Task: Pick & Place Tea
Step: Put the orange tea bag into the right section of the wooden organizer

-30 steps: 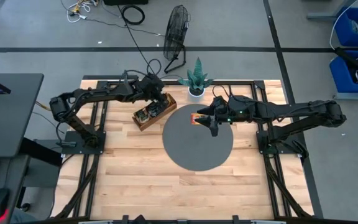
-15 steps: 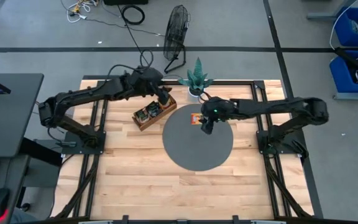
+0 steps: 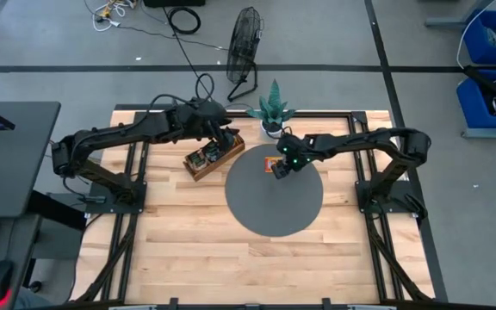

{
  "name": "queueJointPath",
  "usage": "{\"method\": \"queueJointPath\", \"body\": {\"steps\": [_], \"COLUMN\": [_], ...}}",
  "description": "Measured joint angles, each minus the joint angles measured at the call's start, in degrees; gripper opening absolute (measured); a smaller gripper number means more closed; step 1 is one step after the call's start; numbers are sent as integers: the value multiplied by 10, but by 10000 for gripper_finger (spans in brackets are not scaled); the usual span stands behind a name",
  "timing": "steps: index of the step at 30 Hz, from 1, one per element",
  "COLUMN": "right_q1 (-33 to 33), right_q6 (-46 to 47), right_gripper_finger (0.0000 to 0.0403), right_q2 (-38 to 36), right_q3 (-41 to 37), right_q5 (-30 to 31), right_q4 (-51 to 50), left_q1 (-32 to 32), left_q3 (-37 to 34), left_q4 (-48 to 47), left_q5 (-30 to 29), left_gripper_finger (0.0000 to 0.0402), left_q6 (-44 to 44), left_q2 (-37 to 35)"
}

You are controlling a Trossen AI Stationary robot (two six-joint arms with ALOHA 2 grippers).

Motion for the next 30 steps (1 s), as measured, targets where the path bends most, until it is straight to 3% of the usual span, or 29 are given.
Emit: {"method": "queueJointPath", "body": {"steps": [9, 30], "right_q1": [-24, -53], "right_q6": [6, -19], "right_gripper_finger": [234, 233], "right_q2": [4, 33], "right_q3": [0, 0], "right_q5": [-19, -28], "right_q4": [27, 59], "left_q1": [0, 0], "left_q3": [0, -1], "left_q4": [-1, 6], "left_q5": [0, 0], "left_gripper_finger": [220, 220], "left_q6": [0, -4], "left_q2": [0, 1]}}
